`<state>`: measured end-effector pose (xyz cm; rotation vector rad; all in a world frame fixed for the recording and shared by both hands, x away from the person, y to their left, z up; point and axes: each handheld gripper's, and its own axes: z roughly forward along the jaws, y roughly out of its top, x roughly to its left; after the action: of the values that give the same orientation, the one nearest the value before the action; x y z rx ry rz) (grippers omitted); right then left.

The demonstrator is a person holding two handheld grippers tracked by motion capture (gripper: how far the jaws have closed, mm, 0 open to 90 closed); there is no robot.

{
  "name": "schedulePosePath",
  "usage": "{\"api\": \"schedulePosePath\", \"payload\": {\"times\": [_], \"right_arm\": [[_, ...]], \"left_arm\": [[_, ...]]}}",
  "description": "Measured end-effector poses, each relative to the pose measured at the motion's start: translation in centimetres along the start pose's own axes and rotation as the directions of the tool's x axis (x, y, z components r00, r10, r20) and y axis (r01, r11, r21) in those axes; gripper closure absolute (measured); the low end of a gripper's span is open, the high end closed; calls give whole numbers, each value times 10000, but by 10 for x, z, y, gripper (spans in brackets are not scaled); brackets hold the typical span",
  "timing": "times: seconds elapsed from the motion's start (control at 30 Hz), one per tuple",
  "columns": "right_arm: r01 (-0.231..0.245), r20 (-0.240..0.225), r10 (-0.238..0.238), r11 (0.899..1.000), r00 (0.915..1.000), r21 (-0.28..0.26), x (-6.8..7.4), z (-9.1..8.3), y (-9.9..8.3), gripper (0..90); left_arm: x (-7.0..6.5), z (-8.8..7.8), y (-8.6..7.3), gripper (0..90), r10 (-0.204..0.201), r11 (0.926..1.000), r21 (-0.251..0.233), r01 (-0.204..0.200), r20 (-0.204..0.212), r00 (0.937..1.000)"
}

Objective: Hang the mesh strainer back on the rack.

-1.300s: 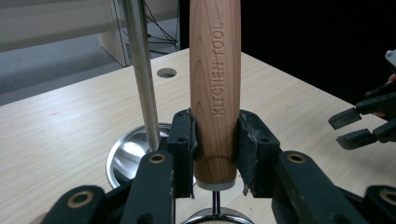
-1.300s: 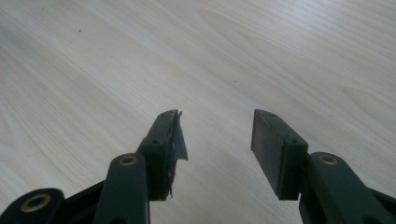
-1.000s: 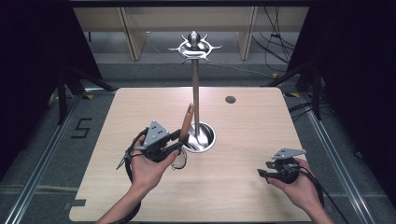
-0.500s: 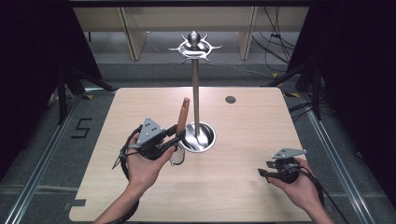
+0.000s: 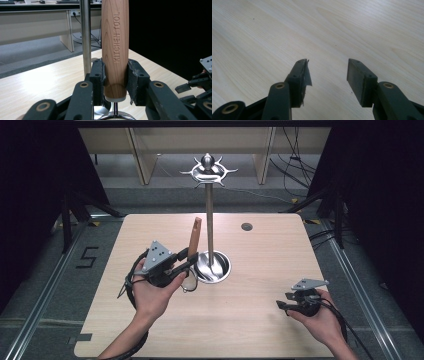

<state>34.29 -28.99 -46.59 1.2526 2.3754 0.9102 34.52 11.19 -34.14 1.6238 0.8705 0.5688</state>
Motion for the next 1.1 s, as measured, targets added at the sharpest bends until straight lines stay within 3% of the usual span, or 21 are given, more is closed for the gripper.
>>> {"api": "schedulePosePath", "payload": {"times": [0.1,0.3,0.33,0.57,0.6,0.8,1.1], "right_arm": [[-370,-83,371,9993,9993,54,2,-1,1,512],[-317,-79,318,9994,9995,153,1,-2,1,509],[3,-36,-3,9999,10000,140,-1,-2,1,509],[26,-75,-24,9998,10000,205,-2,-3,1,508],[9,35,-9,9998,10000,-206,-2,1,0,507],[26,-40,-25,9998,10000,177,-3,-3,1,506],[2,-35,-2,10000,10000,75,-2,-2,1,506]], "left_arm": [[0,0,2,679,13,10000,-21,-13,-9,10000],[2,0,5,679,-39,9999,-105,39,-39,10000],[1,-1,7,679,-67,9998,-164,66,-57,10000],[0,-1,12,679,-10,9997,-263,9,-34,10000],[0,-1,13,679,-34,9996,-294,33,-29,10000],[2,-1,19,679,29,9990,-446,-31,-41,10000],[1,0,24,679,-55,9971,-762,45,-128,9999]]}}
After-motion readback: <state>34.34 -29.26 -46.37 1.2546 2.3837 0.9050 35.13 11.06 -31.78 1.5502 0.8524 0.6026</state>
